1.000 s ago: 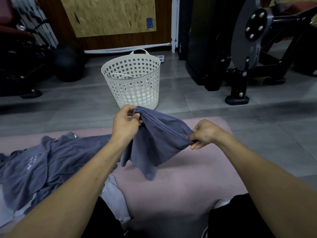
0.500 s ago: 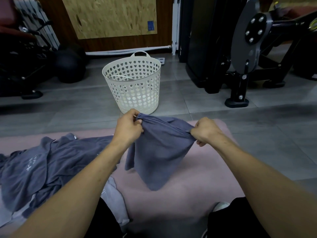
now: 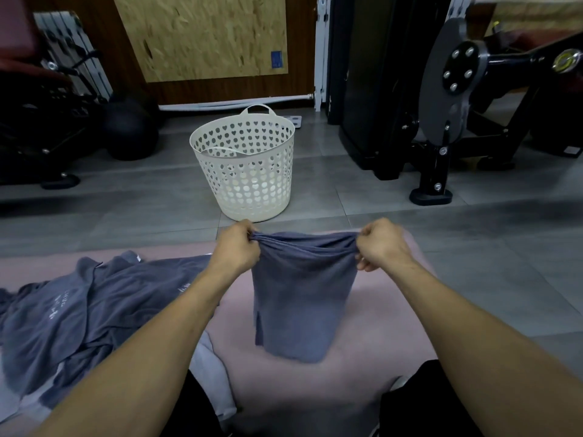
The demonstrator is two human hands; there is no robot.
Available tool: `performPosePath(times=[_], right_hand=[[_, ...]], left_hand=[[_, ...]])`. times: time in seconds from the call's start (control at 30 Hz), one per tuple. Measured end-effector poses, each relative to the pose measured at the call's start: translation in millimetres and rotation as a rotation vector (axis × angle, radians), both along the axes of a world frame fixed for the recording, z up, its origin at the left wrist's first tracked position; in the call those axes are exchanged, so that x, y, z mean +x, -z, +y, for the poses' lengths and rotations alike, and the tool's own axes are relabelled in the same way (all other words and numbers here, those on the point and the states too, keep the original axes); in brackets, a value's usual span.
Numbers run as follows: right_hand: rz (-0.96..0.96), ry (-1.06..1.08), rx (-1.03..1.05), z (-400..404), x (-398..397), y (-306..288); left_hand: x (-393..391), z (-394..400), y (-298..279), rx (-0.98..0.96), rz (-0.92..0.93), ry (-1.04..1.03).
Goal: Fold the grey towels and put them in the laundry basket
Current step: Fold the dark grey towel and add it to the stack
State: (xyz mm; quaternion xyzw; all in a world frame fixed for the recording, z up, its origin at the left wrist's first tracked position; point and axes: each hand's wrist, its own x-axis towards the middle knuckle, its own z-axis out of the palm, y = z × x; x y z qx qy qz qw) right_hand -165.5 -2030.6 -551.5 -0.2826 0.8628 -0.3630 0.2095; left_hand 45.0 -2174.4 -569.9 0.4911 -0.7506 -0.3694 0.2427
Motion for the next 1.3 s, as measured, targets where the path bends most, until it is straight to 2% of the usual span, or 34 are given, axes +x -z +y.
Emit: performPosePath(times=[0.07,0.13,0.23,0.33,0.43,0.5,0.6,0.7,0.8,0.93,1.03,1.1,1.23,1.3], right_hand=[[0.026,0.040,-0.098,-0.6,5.1,-3.1],[-0.042,0.064,-0.129,-0.7,8.1,-8.5],[-0.265,0.124,-0.106,4.9,6.3,-11.6],[-0.503,0.174,-0.235,12.6,-0.2,-16.7],[-0.640,0.128,-0.338,18.8,-4.5,-19.1],[-0.569,0.045,-0.279,24.5,-3.6,-18.5],[-0.343,-0.084,-0.122,31.5,4.6,-20.4],[-0.107,-0.042,-0.149,30.9,10.1,-30.8],[-0.077,0.028,-0.228,24.7,10.5,-37.1],[0.045,-0.083,0.070,4.1,7.7,-14.1],[0.071,-0.145,0.155,-18.3,-3.4,9.6],[0.101,-0.137,0.087,-35.0,-9.9,15.9],[0.058,-0.080,-0.293,-62.6,-19.6,10.6],[0.090,-0.088,-0.386,-68.7,-24.1,6.1]], left_hand=[[-4.9,6.8,-4.3,0.040,0.107,-0.070],[-8.1,12.6,-7.9,0.086,0.157,-0.092],[-5.8,14.1,-7.7,0.224,0.160,-0.055],[-3.7,14.5,-15.0,0.254,0.241,-0.057],[-0.4,17.8,-23.9,0.266,0.215,-0.057],[4.6,22.3,-26.0,0.276,0.141,0.016],[14.6,27.5,-28.7,0.215,-0.002,0.127],[20.5,28.9,-37.7,0.150,-0.006,0.094],[22.5,18.4,-39.1,0.154,0.042,0.034],[15.3,1.0,-13.1,0.212,-0.222,0.089],[2.2,-14.3,7.1,0.198,-0.260,0.043],[-7.1,-25.9,15.3,0.045,-0.217,-0.001],[-19.7,-37.1,3.3,-0.280,0.046,-0.120],[-20.8,-42.5,-3.8,-0.395,0.118,-0.130]])
